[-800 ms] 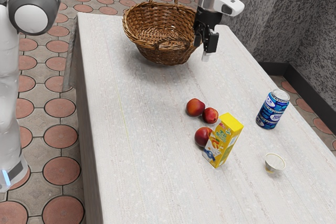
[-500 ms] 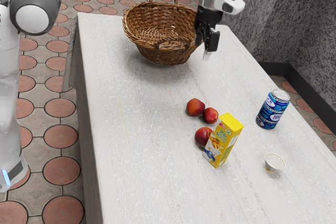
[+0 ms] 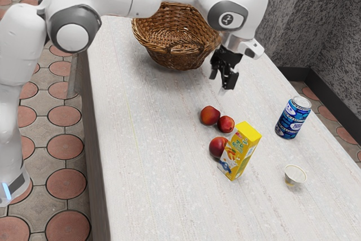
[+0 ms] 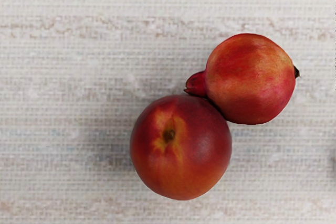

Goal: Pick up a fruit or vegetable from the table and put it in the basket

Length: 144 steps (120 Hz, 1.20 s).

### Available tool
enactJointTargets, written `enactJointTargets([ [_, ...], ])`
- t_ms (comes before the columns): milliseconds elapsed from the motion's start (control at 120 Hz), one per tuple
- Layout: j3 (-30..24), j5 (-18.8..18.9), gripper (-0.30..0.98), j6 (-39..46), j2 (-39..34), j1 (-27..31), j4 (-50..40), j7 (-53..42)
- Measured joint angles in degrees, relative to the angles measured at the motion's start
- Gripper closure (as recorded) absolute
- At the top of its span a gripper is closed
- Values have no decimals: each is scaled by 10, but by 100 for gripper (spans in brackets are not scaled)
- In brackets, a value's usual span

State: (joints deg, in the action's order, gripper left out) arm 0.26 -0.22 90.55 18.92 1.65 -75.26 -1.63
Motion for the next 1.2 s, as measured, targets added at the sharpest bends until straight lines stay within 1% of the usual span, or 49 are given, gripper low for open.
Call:
enactJointTargets([
  [217,-3,2,0,18,14,-25,-8,2],
  [267,-3,3,0,28,10,-28,-26,1],
  [333,-3,3,0,56,-12,-29,-75,-10],
  [458,-17,15,0,139,-51,-29,-156,-67],
  [550,-22,36,0,190,-58,-29,-177,-112],
  [667,-21,47,0,232,-66,-22,-195,-177],
  [892,-19,52,0,270,-75,-18,-250,-290],
  [1200,-21,54,0,291,-65,-6,-256,-389],
])
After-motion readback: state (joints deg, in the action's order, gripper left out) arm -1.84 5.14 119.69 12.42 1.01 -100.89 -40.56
